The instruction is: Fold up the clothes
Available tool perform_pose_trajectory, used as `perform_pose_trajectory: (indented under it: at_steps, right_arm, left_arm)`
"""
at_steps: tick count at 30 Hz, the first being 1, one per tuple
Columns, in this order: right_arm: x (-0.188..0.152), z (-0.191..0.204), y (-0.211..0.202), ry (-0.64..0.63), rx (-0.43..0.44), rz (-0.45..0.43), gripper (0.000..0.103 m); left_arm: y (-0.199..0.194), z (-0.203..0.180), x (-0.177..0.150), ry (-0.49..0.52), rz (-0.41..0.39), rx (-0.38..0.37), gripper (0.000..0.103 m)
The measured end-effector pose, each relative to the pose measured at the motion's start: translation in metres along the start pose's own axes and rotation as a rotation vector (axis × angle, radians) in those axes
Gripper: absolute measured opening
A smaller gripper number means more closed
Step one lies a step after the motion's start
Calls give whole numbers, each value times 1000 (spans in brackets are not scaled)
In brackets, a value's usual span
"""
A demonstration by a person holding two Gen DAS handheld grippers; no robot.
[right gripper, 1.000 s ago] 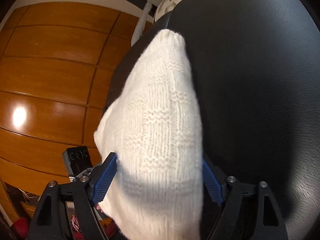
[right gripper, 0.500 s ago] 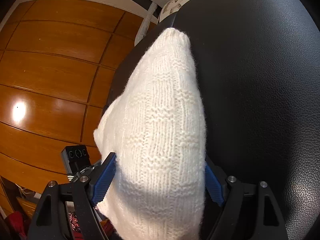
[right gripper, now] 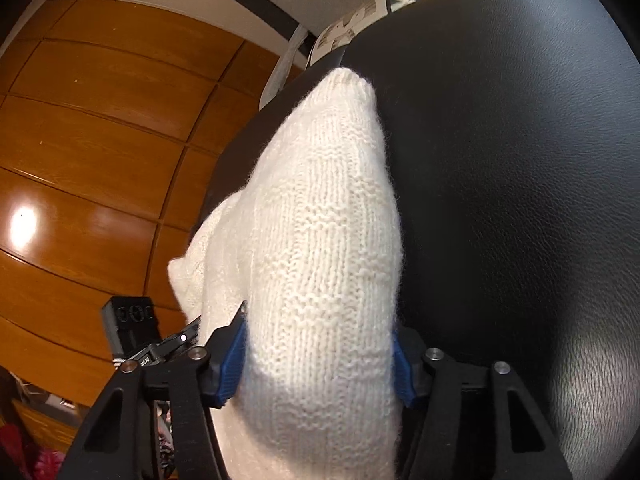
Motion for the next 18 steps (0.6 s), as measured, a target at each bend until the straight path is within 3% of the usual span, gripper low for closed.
perform_pose_trajectory:
  at_steps: [4,11,18]
  right_arm:
    - [-10,12,-14,-36,-73,-29,51]
    - [-19,54,-38,-124,-99,-39,49]
    - [19,130,-31,-297,-108,-26,49]
  left_arm:
    - [-10,-9,-3,21,-17,18,38]
    - [-43,-21,-11,44,-68,-27,35]
    - [-101,-20,-1,30,-225,22,35]
Point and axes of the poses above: each gripper's, at about its wrist camera, not at the fingertips, and y roughly the way its jaws point, z to its left, x to its top, the point moved 4 cm from there along y, roughly the way its jaws point, and after that the axes turned 15 degrees about z, right-handed, at the moved point
